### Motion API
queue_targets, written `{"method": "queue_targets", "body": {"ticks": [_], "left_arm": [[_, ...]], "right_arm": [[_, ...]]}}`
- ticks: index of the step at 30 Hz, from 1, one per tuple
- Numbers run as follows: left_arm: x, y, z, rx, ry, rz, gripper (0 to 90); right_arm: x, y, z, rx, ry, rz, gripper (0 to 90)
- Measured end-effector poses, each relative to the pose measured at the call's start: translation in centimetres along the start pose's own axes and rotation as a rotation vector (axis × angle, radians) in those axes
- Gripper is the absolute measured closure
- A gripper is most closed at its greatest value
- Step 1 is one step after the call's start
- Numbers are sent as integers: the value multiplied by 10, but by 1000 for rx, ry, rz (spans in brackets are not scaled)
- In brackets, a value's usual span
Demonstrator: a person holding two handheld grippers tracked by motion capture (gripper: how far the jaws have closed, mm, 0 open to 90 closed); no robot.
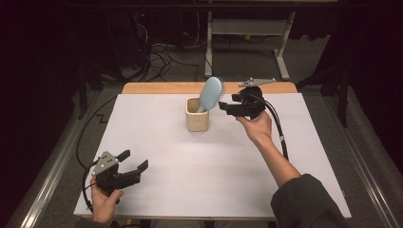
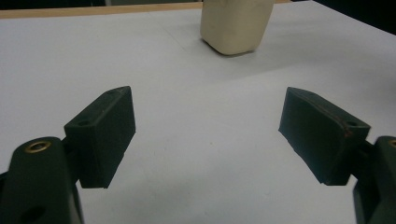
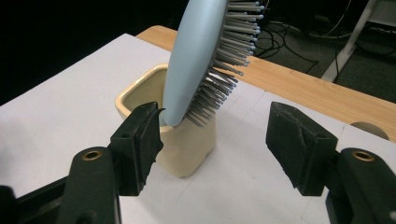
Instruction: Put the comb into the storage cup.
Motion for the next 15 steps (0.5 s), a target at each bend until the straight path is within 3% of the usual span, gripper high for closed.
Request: {"method": "queue_targets", "body": {"ticks": [15], "left_arm": [[0, 0, 1, 6, 0, -1, 193]], "right_arm": [[-12, -8, 1, -2, 6, 8, 367]]}}
Point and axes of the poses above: each handheld gripper's, and its own axes: x roughly forward along the jaws, y roughly out of its top, z roughly to its right, the point moved 4 cm from there along x, roughly forward along the jaws, and after that the axes turned 2 degrees about -x, right-handed, at the moved point
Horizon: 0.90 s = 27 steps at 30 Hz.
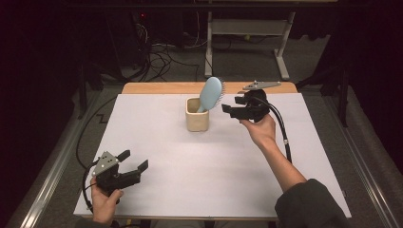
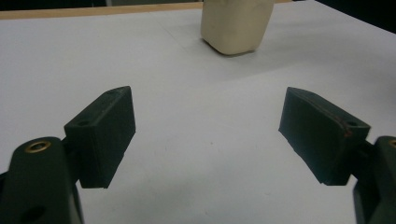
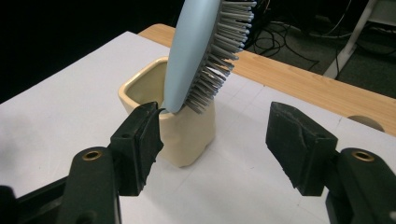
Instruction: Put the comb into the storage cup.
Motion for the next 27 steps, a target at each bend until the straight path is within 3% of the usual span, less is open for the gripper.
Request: {"method": "queue_targets", "body": {"ticks": [11, 27], "left_arm": [[0, 0, 0, -3, 3, 2, 193], [0, 0, 0, -6, 3, 4, 193]], "right_arm": [[-12, -7, -2, -31, 4, 5, 367], [-24, -15, -2, -24, 18, 22, 367]]}}
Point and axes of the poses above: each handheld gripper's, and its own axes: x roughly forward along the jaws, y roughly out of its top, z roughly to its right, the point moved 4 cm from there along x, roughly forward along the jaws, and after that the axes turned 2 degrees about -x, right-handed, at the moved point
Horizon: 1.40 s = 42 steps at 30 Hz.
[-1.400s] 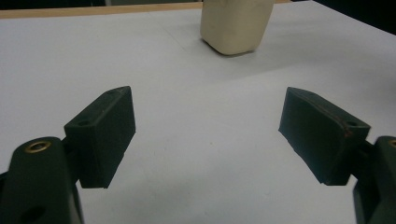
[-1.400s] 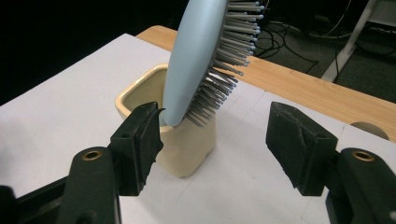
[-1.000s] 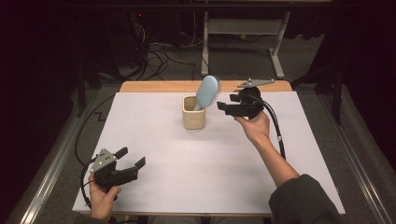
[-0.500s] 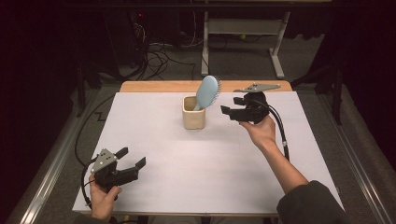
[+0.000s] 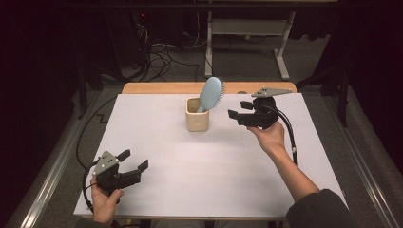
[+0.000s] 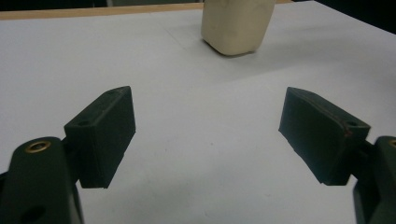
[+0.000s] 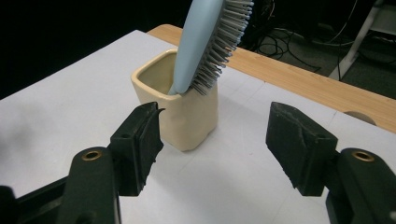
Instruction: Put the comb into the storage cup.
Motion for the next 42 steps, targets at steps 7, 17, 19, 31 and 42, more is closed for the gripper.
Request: {"method": "queue_targets", "body": {"ticks": [7, 17, 19, 31, 42], "left_arm": [[1, 0, 0, -1, -2, 0, 193], [1, 0, 0, -1, -2, -1, 193], [1, 0, 0, -1, -2, -1, 193], [2, 0, 0, -1, -3, -4, 193], [1, 0, 0, -2, -4, -5, 193]], "right_arm": [[-4, -2, 1, 2, -1, 10, 367], [-10, -5, 3, 4, -5, 17, 365], [-11, -5, 3, 2, -4, 20, 364], [-19, -8, 5, 4, -6, 27, 364], [-26, -10, 7, 16, -3, 43, 364]]}}
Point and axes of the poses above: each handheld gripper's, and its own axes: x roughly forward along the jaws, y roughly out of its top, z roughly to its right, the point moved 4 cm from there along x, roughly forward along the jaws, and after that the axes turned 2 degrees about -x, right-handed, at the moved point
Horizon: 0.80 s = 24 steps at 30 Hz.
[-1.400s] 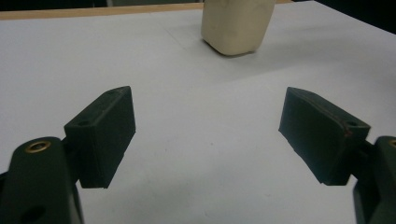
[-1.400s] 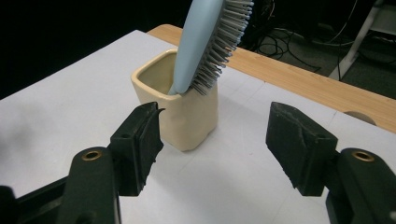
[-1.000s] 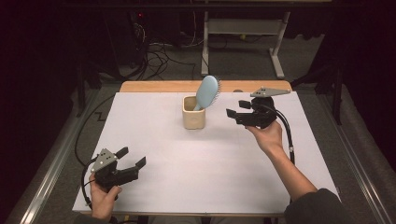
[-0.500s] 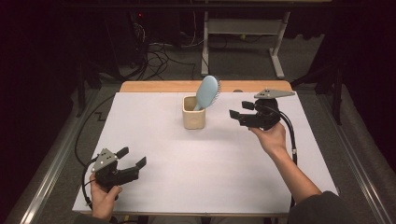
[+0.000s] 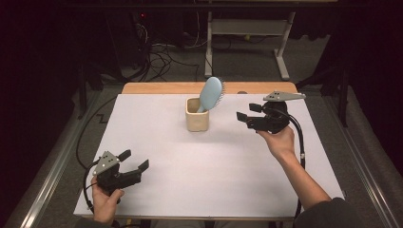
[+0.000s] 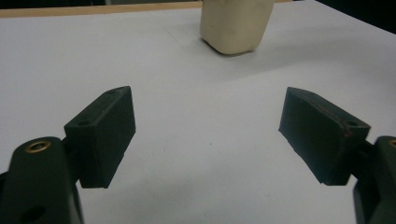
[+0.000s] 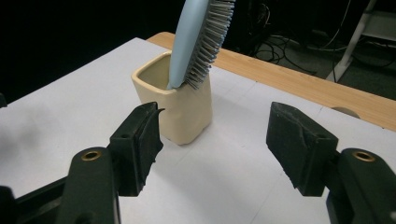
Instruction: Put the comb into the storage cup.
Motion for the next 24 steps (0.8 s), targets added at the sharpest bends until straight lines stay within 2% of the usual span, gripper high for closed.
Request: {"method": "queue_targets", "body": {"ticks": [24], "left_arm": [[-2, 0, 0, -18, -4, 7, 191]], "right_arm": [[-18, -11, 4, 27, 3, 18, 360]]}}
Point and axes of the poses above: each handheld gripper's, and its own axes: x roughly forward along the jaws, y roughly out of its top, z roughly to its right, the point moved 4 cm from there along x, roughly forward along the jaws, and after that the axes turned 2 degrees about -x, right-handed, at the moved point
